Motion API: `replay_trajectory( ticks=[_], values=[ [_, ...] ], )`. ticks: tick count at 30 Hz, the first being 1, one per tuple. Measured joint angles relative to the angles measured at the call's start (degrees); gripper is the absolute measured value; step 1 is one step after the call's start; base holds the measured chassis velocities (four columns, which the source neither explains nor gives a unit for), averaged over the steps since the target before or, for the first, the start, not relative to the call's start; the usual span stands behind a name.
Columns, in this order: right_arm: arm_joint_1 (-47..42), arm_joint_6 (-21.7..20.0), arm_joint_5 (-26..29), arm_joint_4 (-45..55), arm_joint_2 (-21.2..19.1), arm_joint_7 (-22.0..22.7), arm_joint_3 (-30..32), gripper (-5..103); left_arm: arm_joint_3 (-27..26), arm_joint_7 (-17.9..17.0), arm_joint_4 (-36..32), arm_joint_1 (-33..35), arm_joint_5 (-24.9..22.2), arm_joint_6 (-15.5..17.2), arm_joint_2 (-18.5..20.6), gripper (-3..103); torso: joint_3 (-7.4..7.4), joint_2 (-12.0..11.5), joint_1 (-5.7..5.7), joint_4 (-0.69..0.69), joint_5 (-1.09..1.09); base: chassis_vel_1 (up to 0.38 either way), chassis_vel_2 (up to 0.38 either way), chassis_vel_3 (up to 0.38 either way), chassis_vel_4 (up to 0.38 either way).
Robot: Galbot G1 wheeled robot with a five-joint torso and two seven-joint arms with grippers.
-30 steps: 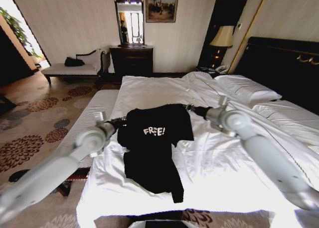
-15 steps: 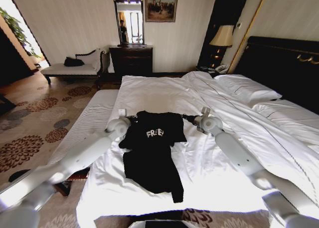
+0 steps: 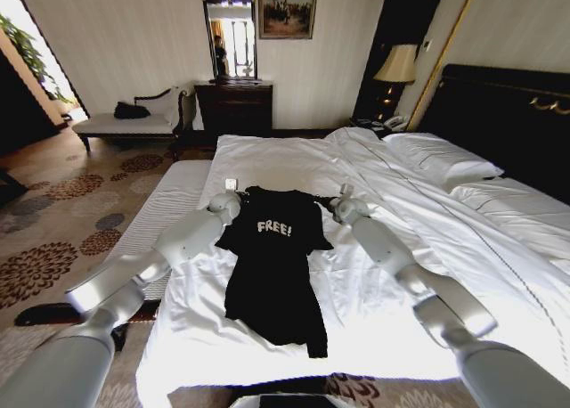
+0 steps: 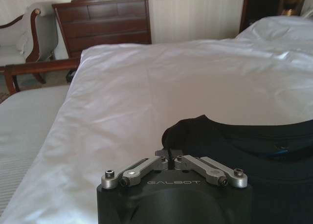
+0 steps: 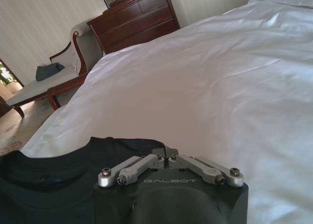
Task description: Fold the clothes on the bed.
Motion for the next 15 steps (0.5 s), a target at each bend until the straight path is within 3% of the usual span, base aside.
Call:
replay_trajectory(
  ticks=[15],
  values=[
    [3.3, 4.0, -5.2, -11.3, 5.2, -1.3, 1.7, 0, -3.2, 2.7, 15.7, -2.8, 7.6, -1.5, -11.8, 1, -0.01, 0.0, 0.0, -0.03, 0.03, 0.0, 0.0, 0.0, 0.0]
  ],
)
